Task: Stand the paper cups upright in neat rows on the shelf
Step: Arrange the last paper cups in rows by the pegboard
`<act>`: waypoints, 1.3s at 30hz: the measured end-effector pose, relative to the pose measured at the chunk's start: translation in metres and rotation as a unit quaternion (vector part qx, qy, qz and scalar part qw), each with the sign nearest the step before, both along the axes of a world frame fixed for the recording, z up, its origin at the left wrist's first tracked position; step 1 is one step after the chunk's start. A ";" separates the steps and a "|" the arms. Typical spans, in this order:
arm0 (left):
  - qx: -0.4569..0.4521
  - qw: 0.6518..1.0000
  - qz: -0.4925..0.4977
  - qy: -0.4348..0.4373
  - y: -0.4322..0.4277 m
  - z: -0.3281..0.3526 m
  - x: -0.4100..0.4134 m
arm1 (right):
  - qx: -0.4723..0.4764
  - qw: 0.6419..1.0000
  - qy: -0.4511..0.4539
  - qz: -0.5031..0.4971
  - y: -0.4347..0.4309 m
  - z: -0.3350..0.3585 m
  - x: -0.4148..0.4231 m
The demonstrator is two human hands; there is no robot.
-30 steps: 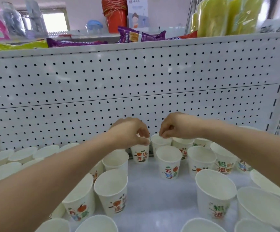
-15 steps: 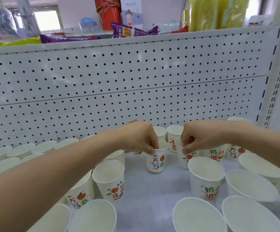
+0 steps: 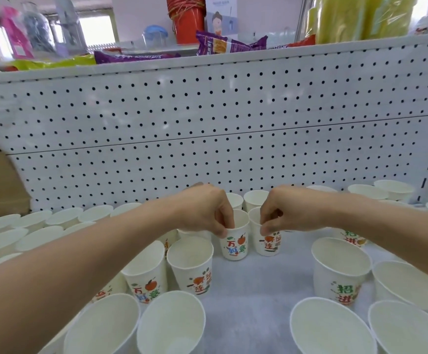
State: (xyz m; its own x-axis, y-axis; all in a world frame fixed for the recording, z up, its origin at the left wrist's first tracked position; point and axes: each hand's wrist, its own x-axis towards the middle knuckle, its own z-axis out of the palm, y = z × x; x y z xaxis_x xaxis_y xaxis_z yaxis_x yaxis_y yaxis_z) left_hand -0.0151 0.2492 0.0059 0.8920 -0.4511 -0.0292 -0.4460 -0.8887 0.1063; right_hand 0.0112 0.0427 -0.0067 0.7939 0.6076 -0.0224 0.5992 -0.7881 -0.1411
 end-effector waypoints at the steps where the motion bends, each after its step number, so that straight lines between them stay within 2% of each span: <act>1: 0.005 1.000 0.000 -0.003 -0.001 0.000 0.000 | 0.000 1.000 0.000 0.002 -0.001 0.000 -0.001; 3: 0.009 1.000 -0.008 -0.011 -0.003 0.003 -0.003 | 0.009 1.000 0.004 0.007 -0.005 0.004 -0.007; 9: -0.066 0.997 -0.024 -0.038 -0.021 0.027 -0.039 | 0.102 0.994 0.033 0.018 -0.046 0.029 -0.036; 14: -0.110 0.992 -0.051 0.035 -0.051 0.024 -0.112 | 0.022 0.997 0.070 0.007 -0.086 0.024 -0.068; 20: -0.052 0.997 -0.015 0.056 -0.084 0.001 -0.151 | 0.005 0.999 0.043 0.013 -0.088 0.013 -0.079; 28: -0.014 0.999 0.023 -0.019 -0.082 -0.011 -0.136 | 0.023 1.000 0.013 0.008 -0.082 0.010 -0.077; 33: -0.027 0.997 0.072 0.013 -0.051 -0.003 -0.101 | 0.048 0.999 -0.013 0.009 -0.060 0.003 -0.072; 39: -0.044 0.995 0.080 0.034 -0.036 0.000 -0.090 | 0.065 0.998 0.005 0.004 -0.041 0.002 -0.071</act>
